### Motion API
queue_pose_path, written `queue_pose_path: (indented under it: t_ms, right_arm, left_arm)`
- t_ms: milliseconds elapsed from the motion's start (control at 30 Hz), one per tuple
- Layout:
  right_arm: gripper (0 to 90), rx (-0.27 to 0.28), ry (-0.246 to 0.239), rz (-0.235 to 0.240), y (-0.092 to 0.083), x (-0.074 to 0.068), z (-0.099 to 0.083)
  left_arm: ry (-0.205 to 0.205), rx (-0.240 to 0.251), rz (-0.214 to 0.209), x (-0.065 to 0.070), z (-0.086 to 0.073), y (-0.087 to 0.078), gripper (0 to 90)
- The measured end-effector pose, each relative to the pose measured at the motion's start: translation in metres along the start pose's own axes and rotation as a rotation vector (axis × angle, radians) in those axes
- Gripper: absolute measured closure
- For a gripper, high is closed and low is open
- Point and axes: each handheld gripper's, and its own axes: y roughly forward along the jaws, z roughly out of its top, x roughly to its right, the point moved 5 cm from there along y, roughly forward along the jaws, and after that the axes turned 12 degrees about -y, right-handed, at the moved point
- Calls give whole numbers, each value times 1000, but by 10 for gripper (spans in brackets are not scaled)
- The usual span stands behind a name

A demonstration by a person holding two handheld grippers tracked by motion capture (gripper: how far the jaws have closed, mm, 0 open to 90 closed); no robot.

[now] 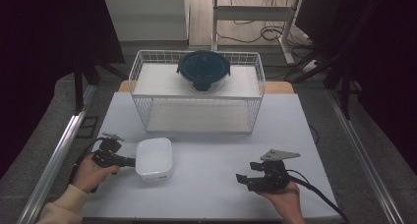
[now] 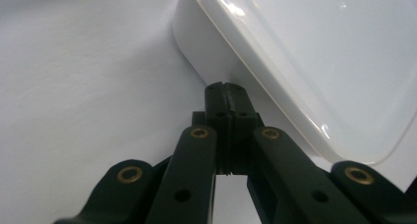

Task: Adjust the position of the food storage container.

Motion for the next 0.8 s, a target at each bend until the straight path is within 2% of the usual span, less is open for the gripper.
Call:
queue_pose_path:
  t_ms: [333, 800]
  right_arm:
    - [264, 7, 13, 3, -1, 2, -1]
    - [264, 3, 21, 8, -2, 4, -2]
  left_arm:
    - [13, 7, -47, 22, 15, 20, 900]
    - [57, -7, -137, 71, 31, 54, 900]
